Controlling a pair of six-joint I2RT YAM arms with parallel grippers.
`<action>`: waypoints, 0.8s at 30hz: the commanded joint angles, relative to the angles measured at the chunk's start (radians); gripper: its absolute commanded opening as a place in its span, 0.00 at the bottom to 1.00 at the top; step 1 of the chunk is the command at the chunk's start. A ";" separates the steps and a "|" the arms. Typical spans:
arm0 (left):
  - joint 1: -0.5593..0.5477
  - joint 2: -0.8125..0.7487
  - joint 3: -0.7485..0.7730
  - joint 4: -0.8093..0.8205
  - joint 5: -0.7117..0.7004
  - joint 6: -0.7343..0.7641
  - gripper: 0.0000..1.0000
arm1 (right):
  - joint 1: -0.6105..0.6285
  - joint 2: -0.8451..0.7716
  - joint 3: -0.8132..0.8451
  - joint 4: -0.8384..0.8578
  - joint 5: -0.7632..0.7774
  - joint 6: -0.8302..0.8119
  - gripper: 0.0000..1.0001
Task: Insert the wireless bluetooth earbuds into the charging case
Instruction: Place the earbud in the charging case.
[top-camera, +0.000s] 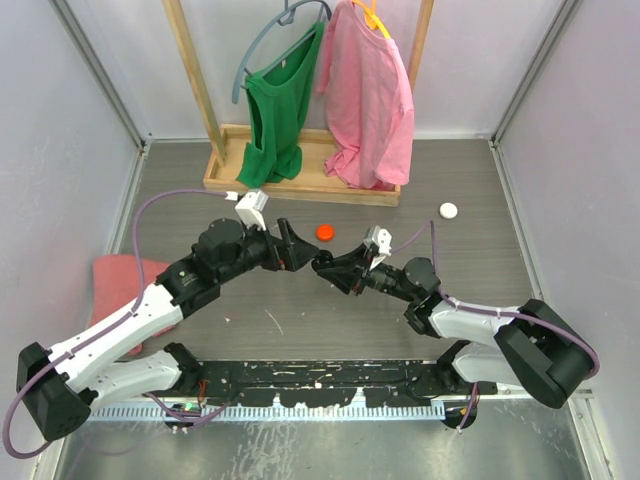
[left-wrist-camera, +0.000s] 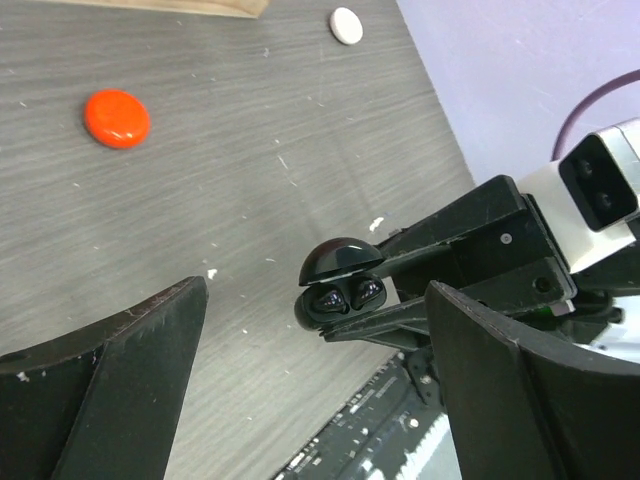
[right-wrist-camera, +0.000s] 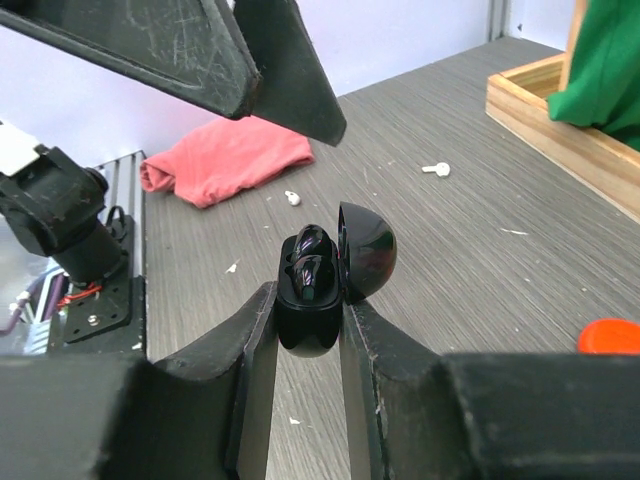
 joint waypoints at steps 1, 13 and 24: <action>0.060 -0.008 0.027 0.043 0.216 -0.089 0.93 | 0.001 -0.021 0.057 0.084 -0.062 0.046 0.12; 0.129 0.085 -0.023 0.209 0.437 -0.263 0.93 | 0.000 0.030 0.098 0.182 -0.119 0.152 0.12; 0.130 0.097 -0.073 0.406 0.514 -0.333 0.78 | 0.001 0.072 0.095 0.237 -0.148 0.198 0.12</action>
